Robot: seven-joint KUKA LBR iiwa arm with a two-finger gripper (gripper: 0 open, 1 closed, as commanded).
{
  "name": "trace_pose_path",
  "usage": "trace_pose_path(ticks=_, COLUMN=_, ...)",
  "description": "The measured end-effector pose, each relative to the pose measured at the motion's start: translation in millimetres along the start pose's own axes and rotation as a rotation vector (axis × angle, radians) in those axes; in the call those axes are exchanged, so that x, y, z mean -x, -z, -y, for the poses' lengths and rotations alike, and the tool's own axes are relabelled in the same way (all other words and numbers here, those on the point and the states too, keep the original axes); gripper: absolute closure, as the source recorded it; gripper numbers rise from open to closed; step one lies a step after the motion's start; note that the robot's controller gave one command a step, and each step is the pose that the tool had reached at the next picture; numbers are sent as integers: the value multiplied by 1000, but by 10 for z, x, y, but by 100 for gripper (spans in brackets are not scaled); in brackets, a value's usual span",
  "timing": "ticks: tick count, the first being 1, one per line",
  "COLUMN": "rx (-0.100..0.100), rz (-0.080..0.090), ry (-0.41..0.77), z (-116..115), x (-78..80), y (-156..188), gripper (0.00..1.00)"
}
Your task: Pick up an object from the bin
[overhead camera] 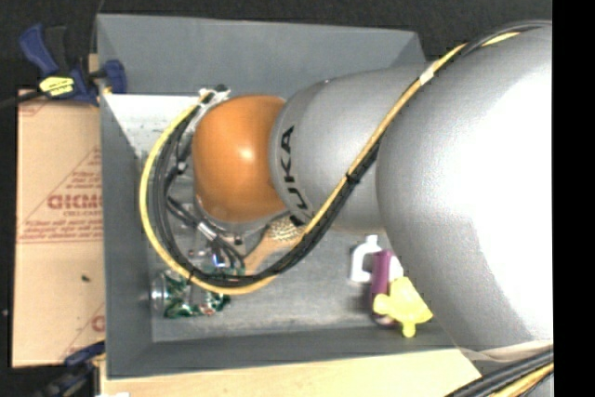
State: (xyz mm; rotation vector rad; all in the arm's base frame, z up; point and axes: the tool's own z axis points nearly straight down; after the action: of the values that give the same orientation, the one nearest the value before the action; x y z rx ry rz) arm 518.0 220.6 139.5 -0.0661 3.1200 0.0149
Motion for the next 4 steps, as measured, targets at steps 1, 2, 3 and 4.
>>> trace_pose_path(ticks=1, rx=-1, rz=-21, ry=373, z=34, x=-268, y=-686, gripper=0)
trace_pose_path(ticks=2, rx=0, rz=-9, ry=189, z=-29, x=-257, y=239, gripper=0)
trace_pose_path(ticks=3, rx=-2, rz=-24, ry=338, z=51, x=-335, y=795, gripper=0)
trace_pose_path(ticks=4, rx=3, rz=3, ry=200, z=-174, x=7, y=1558, gripper=0)
